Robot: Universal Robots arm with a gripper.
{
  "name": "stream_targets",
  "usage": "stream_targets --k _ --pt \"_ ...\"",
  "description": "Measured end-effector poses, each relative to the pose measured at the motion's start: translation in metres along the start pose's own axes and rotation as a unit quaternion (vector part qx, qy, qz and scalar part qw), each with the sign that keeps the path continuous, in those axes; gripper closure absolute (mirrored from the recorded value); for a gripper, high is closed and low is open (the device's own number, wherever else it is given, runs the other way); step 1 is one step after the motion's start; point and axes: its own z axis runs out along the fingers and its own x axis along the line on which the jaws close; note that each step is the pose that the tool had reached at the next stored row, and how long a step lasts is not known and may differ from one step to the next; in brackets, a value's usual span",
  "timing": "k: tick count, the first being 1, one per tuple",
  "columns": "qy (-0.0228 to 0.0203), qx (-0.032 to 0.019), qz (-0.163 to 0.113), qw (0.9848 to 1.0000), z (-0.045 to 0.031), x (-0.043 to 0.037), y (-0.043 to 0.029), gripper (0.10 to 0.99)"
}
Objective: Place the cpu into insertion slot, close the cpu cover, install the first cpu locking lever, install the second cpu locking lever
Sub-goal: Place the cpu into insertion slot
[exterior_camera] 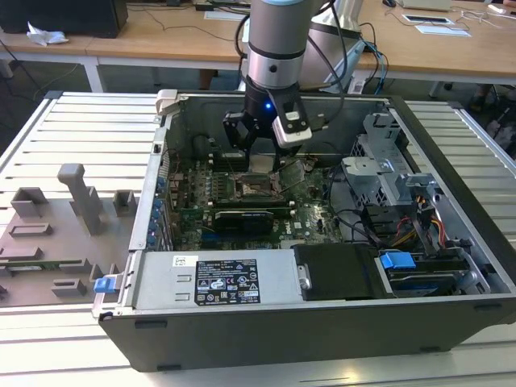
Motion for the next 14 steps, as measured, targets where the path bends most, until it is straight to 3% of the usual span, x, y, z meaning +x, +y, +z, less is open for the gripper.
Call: stream_targets --k 9,14 --pt "-0.0027 0.0006 0.045 0.999 0.0001 0.0 0.0 0.545" --pt "-0.0045 0.0002 0.08 0.9968 0.0001 0.0 0.0 0.545"
